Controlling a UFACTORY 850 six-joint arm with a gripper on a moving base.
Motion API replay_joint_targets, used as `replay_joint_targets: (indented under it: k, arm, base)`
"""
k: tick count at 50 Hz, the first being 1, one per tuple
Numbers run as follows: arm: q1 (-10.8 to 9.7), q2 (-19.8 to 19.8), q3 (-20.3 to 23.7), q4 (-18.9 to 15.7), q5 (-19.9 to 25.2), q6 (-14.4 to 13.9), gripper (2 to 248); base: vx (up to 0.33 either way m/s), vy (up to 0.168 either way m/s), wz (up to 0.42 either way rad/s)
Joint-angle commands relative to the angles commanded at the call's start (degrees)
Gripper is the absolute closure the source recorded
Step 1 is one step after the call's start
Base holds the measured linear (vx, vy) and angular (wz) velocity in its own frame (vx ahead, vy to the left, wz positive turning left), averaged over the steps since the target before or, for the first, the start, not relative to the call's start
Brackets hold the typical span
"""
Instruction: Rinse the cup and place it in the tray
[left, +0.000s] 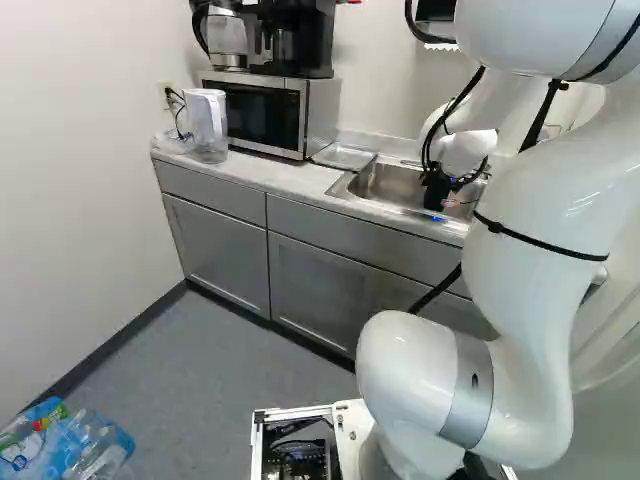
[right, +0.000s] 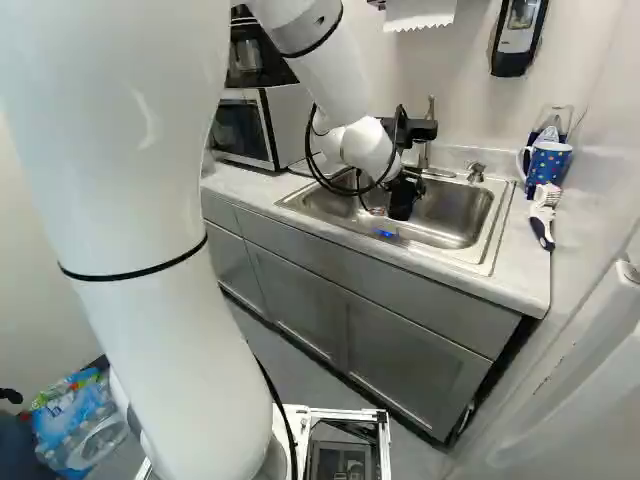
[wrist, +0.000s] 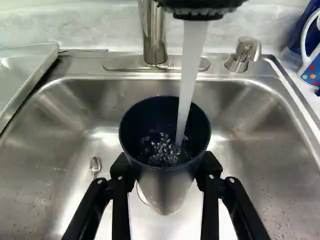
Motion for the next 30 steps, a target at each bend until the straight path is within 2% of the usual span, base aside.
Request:
replay_joint_targets:
  k: [30]
  arm:
    - [0.0, 0.0, 0.0, 0.0, 0.0, 0.0, 124]
  base:
    - [0.0, 0.0, 0.0]
